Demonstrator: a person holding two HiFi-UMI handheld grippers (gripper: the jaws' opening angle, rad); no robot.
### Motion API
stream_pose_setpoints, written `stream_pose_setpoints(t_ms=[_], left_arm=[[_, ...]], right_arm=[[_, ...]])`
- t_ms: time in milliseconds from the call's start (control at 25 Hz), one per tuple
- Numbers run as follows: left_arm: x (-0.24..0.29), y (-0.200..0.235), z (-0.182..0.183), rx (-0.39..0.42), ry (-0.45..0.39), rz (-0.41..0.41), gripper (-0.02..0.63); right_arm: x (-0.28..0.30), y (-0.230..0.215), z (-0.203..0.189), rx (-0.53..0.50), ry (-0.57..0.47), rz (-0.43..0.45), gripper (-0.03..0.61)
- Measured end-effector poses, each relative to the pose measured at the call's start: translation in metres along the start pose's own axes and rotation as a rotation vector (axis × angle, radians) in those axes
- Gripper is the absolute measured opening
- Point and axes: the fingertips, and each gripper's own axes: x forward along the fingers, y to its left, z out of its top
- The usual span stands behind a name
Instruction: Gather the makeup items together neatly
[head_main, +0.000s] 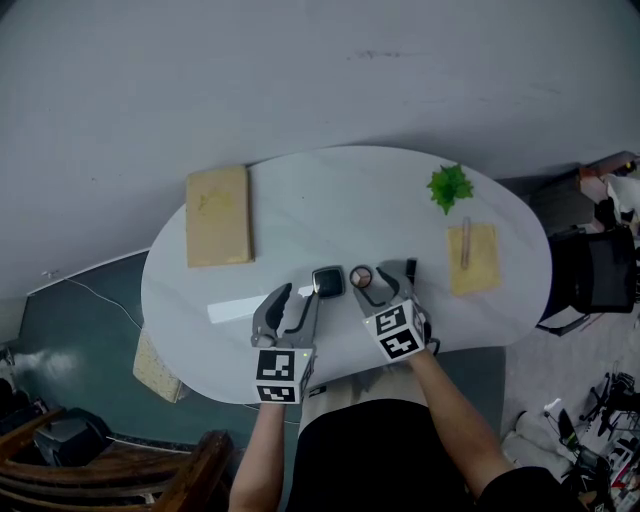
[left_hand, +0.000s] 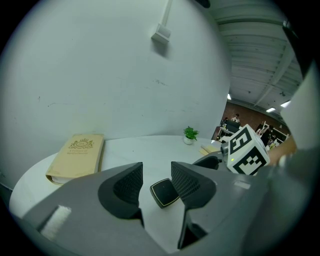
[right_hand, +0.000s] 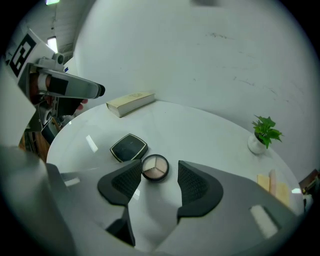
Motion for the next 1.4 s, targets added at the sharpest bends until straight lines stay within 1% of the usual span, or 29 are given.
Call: stream_pose_setpoints(t_ms=[120,360,560,760,960,1120,1240,1400], left_arm=[[0.0,-0.002,0.003,0.01,-0.002,-0.007,0.175],[-0.001,-0.005,0.007,0.023,-0.009,-0.015,0.175],[0.0,-0.01,0.01,0.029,-0.009,-0.026,0.175],[0.003,-0.016,0.01,0.038,-0.001,-0.04,0.175],[0.005,-0.021,0.009,0.048,0.007,-0.049,0.175],[0.006,-0.023,0.01,0.058,0.009,-0.053,0.175],[0.006,-0.024,0.011,0.063,0.007,-0.054,0.175],[0.005,-0.022,0.012,0.061,0.006,-0.051,0.175]], right_arm=[[-0.012,-0.013,-0.002,0.019,-0.017,-0.041,0.224],[-0.028,-0.037,-0.02,0.051,-0.006,-0.1,0.224],[-0.036,-0.057,-0.032,0.111,0.015,-0.152,0.222],[-0.036,-0.07,-0.045,0.144,0.045,-0.189,0.221],[-0.036,-0.074,-0.056,0.207,0.065,-0.196,0.213],[-0.032,-0.076,-0.065,0.269,0.088,-0.183,0.186],[-0.031,-0.077,-0.07,0.285,0.098,-0.185,0.158],[-0.03,-0.078,-0.072,0.289,0.108,-0.186,0.138]])
